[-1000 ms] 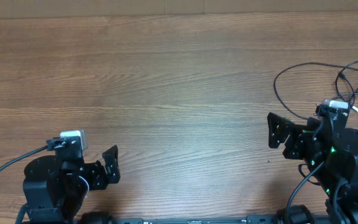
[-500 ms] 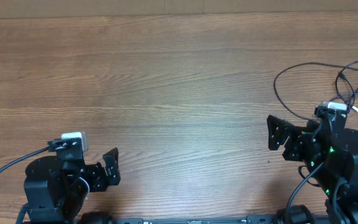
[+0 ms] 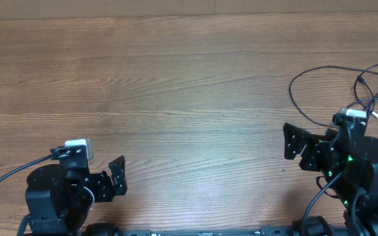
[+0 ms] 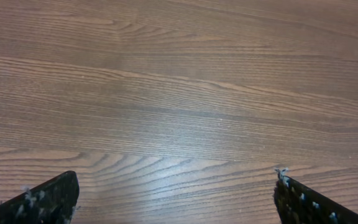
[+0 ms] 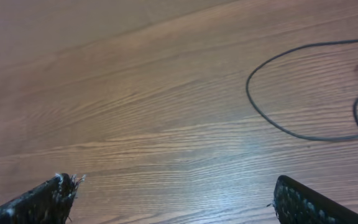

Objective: Untangle cables

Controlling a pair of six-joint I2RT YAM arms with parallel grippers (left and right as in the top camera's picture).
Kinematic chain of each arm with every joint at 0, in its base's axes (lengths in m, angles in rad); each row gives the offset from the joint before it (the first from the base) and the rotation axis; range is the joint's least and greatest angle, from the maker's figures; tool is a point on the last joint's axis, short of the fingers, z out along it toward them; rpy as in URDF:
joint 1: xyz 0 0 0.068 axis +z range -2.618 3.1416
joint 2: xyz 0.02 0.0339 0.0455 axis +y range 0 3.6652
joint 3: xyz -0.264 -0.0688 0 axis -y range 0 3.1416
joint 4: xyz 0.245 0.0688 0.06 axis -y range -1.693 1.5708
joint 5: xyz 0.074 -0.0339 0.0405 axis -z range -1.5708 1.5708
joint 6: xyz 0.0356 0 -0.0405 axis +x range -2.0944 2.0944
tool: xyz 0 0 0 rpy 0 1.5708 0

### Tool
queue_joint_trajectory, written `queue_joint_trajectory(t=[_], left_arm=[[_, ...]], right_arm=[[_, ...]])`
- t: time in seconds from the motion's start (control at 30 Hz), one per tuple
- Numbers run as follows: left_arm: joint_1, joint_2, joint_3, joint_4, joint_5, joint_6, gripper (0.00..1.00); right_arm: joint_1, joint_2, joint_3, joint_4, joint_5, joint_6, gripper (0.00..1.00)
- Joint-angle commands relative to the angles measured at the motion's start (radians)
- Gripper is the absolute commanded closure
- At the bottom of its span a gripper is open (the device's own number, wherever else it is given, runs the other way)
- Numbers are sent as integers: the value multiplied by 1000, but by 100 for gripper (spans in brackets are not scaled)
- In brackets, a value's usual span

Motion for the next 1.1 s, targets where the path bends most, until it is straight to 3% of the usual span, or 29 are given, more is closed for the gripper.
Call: queue_joint_trajectory(t=[0.0,0.37,0.77,1.07], left_arm=[[4,-3,-7,-1,9,-10,0],[4,-3,-7,-1,8,-10,0],[4,-3,-7,-1,8,-10,0],[4,-3,-7,-1,8,-10,0]], right_arm=[[-42,-49,-18,38,24,-20,0],[-151,-319,-274,353,28,-22,0],[-154,-628,-715,837,28,-21,0],[-154,-655,-956,1194,39,-22,0]])
